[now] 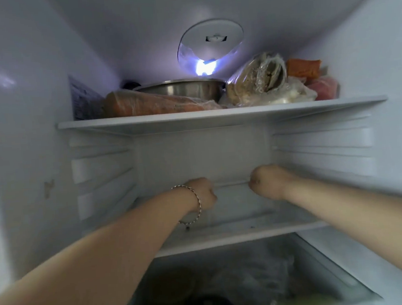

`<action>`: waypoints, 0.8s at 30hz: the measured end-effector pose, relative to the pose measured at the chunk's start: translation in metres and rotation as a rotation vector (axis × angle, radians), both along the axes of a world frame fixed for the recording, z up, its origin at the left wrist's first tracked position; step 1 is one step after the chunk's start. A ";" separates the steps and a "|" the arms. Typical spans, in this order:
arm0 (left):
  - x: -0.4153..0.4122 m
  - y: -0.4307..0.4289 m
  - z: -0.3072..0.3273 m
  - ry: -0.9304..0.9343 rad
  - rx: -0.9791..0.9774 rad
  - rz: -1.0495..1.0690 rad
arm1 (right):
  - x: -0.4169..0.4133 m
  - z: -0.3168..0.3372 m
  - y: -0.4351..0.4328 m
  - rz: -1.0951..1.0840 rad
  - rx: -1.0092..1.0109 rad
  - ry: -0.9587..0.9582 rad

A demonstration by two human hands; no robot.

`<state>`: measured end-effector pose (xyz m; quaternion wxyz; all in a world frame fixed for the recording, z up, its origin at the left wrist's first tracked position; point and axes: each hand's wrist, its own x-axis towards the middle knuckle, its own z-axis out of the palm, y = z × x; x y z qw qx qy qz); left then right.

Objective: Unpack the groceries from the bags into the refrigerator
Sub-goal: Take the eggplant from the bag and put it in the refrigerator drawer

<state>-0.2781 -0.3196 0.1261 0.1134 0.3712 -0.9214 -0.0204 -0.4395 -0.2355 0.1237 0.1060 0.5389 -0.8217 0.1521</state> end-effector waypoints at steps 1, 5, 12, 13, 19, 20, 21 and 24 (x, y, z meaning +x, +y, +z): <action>0.006 0.006 0.002 0.022 -0.026 0.017 | 0.017 0.000 0.014 0.033 -0.040 -0.021; 0.032 0.038 0.002 0.018 -0.059 0.042 | 0.079 -0.006 0.061 0.147 -0.101 -0.120; 0.098 0.110 -0.012 0.028 -0.170 0.292 | 0.145 -0.010 0.103 0.430 -0.061 -0.291; 0.110 0.122 -0.016 0.015 -0.158 0.342 | 0.150 -0.013 0.107 0.462 -0.009 -0.307; 0.188 0.222 -0.059 -0.088 -0.003 0.606 | 0.191 -0.053 0.147 0.682 0.257 -0.210; 0.202 0.238 -0.066 -0.107 0.034 0.653 | 0.202 -0.059 0.157 0.723 0.284 -0.194; 0.217 0.260 -0.074 -0.128 0.077 0.710 | 0.214 -0.065 0.170 0.765 0.313 -0.178; 0.266 0.333 -0.099 -0.177 0.183 0.849 | 0.265 -0.081 0.214 0.922 0.410 -0.132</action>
